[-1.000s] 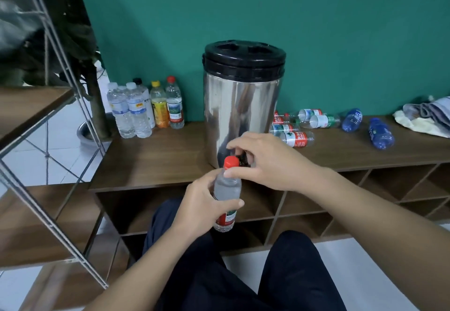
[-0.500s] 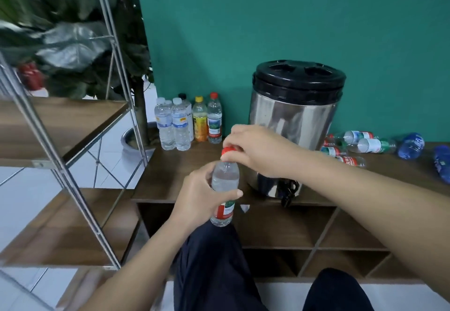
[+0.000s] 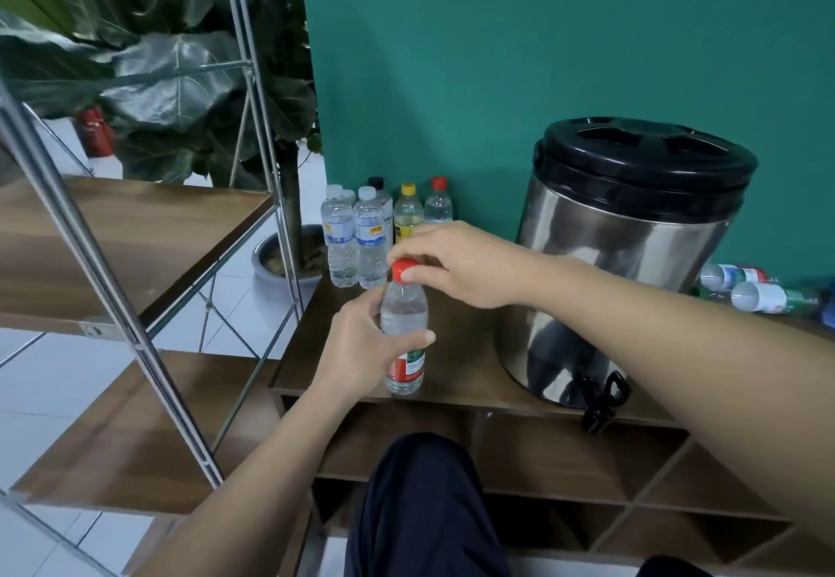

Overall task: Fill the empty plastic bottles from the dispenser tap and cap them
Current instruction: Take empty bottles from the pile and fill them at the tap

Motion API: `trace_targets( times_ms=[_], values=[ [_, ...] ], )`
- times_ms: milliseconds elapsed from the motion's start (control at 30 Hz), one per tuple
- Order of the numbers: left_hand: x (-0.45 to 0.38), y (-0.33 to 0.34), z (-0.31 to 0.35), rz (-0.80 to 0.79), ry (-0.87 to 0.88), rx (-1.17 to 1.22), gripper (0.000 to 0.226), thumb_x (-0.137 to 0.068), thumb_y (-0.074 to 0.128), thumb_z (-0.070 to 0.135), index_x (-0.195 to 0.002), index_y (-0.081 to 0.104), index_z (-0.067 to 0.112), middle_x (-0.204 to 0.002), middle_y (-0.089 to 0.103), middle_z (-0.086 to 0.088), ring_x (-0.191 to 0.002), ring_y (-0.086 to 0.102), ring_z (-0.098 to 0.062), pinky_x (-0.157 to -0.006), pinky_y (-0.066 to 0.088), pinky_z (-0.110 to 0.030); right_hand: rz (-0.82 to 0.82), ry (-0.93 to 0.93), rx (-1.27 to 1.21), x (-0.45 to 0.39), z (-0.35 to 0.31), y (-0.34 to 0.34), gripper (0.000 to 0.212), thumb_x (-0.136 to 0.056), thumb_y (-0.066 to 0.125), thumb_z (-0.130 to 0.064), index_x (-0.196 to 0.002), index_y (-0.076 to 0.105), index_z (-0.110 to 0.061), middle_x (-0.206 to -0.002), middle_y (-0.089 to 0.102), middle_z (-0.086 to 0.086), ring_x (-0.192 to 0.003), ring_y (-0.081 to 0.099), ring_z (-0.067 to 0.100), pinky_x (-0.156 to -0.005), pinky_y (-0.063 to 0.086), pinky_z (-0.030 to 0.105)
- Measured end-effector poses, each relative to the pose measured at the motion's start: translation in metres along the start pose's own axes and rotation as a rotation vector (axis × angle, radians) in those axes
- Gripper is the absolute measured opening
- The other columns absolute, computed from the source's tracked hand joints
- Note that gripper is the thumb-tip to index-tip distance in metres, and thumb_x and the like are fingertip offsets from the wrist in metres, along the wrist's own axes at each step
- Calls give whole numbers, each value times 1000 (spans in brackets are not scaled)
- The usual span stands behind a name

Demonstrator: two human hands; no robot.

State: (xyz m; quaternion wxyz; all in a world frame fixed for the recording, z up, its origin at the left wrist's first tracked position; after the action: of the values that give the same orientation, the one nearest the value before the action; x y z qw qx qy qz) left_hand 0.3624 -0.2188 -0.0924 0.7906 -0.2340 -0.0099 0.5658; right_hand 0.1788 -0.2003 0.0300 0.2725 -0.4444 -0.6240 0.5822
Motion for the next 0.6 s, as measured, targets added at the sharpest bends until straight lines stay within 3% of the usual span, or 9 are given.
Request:
trace_targets(
  times_ms=[133,267,467,600],
  values=[
    [-16,-3,-14,61,-16,18,61,-79,101,39,-133,73,35,-115,81,18,-106,78,-4,-95,67,-41,79,52,5,-27,7,16,20,-110,66,-37,-116,77,-21,-88,55,-14,-83,50,1,-78,38,34],
    [-36,-6,-28,116,-33,-12,61,-78,101,44,-132,74,35,-115,82,15,-104,79,-5,-93,68,-43,145,107,-4,-50,11,28,23,-110,65,-38,-98,73,-20,-86,56,-6,-82,53,13,-75,42,40],
    [-61,-7,-35,141,-23,-66,64,-77,100,46,-133,71,34,-116,80,17,-105,77,-3,-95,67,-43,219,169,-35,-64,21,35,24,-112,62,-33,-117,76,-14,-106,66,3,-96,60,23,-88,52,45],
    [-66,-8,-40,112,-28,-68,69,-78,99,49,-138,67,35,-125,79,16,-114,75,-7,-101,66,-46,249,202,-40,-65,20,41,25,-112,61,-33,-125,73,-15,-110,67,5,-98,62,26,-84,52,45]
  ],
)
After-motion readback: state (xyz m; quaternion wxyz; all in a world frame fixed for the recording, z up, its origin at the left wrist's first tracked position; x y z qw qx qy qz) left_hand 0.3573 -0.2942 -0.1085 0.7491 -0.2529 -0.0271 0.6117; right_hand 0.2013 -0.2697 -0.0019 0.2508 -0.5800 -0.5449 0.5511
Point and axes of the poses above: each hand's wrist, its own x-axis away from the middle knuckle, its own y-axis out of the palm, z = x × y, the point moved 2 cm from there along -x, towards the middle knuckle
